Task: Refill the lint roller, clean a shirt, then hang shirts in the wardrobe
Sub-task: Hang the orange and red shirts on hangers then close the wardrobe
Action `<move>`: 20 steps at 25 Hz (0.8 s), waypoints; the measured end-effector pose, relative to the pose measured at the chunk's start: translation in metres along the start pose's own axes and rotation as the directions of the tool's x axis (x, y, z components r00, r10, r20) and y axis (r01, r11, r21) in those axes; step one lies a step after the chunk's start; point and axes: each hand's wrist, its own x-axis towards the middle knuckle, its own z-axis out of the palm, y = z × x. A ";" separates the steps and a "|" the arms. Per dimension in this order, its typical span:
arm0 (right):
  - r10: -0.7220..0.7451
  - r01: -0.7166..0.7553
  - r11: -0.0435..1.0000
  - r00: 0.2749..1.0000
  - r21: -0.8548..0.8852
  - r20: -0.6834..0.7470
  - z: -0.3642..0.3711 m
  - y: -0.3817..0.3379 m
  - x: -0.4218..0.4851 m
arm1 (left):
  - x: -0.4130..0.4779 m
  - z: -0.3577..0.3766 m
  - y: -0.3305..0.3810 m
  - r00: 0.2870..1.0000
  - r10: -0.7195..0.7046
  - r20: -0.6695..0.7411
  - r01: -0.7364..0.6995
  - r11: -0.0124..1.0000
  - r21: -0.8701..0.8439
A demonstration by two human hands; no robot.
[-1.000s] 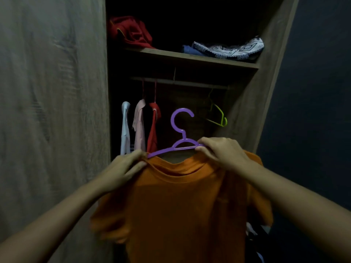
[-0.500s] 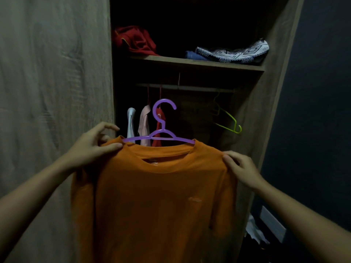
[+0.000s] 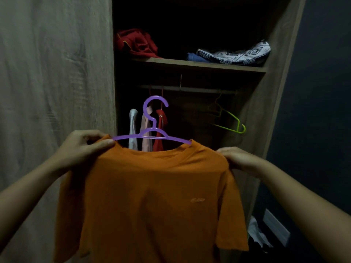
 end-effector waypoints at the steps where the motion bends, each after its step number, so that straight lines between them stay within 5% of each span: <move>1: -0.099 0.096 0.994 0.993 -0.054 -0.058 0.001 -0.003 0.000 | 0.000 0.003 0.003 1.000 0.001 0.000 -0.001 1.000 -0.001; 4: -0.396 0.366 0.896 0.915 -0.252 -0.080 0.010 -0.016 -0.001 | 0.002 0.017 0.018 0.999 0.022 -0.031 -0.022 1.000 -0.003; 7: -0.506 0.463 0.797 0.862 -0.389 -0.010 0.016 -0.020 0.005 | 0.008 0.023 0.034 0.997 0.074 0.014 -0.075 0.997 0.032; 11: -0.490 0.446 0.855 0.862 -0.263 -0.132 0.010 -0.018 0.004 | 0.016 0.005 0.030 0.970 0.023 0.243 -0.080 0.971 0.226; 16: -0.406 0.365 0.908 0.887 -0.207 -0.220 0.010 -0.025 0.008 | 0.004 0.009 0.024 0.990 0.078 0.121 -0.073 0.996 -0.045; 20: -0.347 0.297 0.928 0.909 -0.227 -0.231 0.011 -0.025 0.013 | 0.007 0.015 0.026 0.985 0.088 0.146 -0.091 0.996 0.020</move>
